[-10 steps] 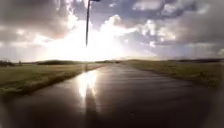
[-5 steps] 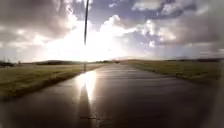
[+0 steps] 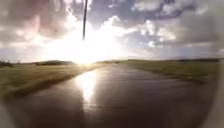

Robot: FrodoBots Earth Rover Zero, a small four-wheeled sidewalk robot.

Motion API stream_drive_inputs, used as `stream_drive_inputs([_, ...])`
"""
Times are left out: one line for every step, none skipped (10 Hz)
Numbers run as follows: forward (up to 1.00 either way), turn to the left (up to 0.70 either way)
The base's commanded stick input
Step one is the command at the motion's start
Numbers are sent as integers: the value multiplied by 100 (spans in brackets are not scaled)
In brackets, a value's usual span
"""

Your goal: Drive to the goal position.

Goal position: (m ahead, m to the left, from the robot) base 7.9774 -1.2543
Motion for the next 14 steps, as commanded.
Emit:
stream_drive_inputs([70, -14])
stream_drive_inputs([70, -14])
stream_drive_inputs([70, -14])
stream_drive_inputs([70, -14])
stream_drive_inputs([70, -14])
stream_drive_inputs([70, -14])
stream_drive_inputs([70, -14])
stream_drive_inputs([70, -14])
stream_drive_inputs([70, -14])
stream_drive_inputs([70, -14])
stream_drive_inputs([70, -14])
stream_drive_inputs([70, -14])
stream_drive_inputs([70, -14])
stream_drive_inputs([70, -14])
